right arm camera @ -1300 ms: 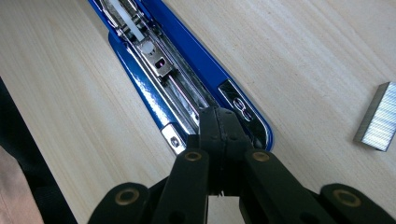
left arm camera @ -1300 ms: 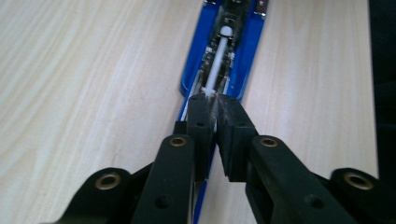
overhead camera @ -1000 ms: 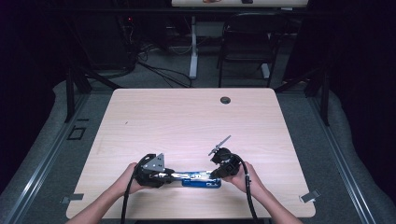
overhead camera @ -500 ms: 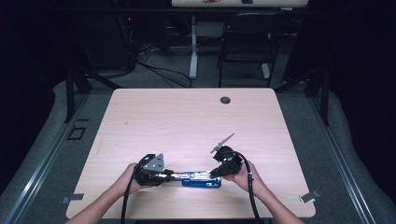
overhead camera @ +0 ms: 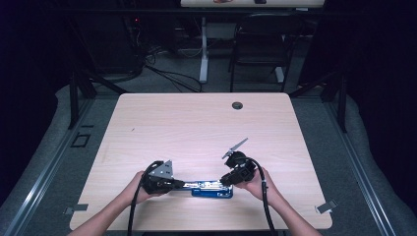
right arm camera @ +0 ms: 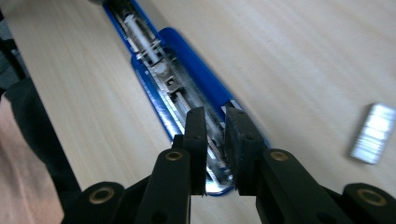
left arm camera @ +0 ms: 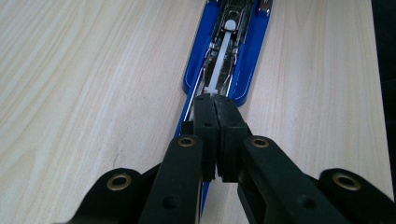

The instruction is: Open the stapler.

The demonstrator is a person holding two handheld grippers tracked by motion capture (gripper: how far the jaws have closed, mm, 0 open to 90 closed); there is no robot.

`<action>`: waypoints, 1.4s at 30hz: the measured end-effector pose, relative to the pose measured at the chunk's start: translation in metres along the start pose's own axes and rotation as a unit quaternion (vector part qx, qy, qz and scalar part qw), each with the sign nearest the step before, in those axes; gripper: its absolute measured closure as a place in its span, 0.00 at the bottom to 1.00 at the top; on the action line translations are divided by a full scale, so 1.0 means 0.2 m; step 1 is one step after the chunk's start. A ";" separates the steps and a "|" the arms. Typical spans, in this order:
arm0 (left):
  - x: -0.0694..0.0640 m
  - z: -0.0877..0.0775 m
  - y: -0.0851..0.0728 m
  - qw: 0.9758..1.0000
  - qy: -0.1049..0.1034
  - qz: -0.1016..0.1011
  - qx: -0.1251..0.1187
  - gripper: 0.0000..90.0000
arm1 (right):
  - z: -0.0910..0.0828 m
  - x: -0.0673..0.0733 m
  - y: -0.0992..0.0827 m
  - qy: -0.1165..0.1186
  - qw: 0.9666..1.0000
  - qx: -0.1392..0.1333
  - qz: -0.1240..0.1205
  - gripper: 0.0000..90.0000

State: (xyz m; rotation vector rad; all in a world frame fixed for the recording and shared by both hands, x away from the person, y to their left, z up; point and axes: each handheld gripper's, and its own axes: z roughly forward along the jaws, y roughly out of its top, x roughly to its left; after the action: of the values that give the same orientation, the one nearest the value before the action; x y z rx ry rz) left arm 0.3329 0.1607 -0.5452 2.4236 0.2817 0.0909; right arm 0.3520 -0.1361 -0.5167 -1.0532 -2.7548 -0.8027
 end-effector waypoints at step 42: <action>-0.01 0.01 0.04 1.000 -0.005 0.001 -0.004 0.97 | 0.11 -0.25 0.02 -0.163 0.985 0.016 0.052 0.72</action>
State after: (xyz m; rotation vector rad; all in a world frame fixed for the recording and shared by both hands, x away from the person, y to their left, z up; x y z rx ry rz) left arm 0.3336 0.1532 -0.5428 2.4150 0.2734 0.0808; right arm 0.3955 -0.1523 -0.5464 -1.4225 -2.9272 -0.6189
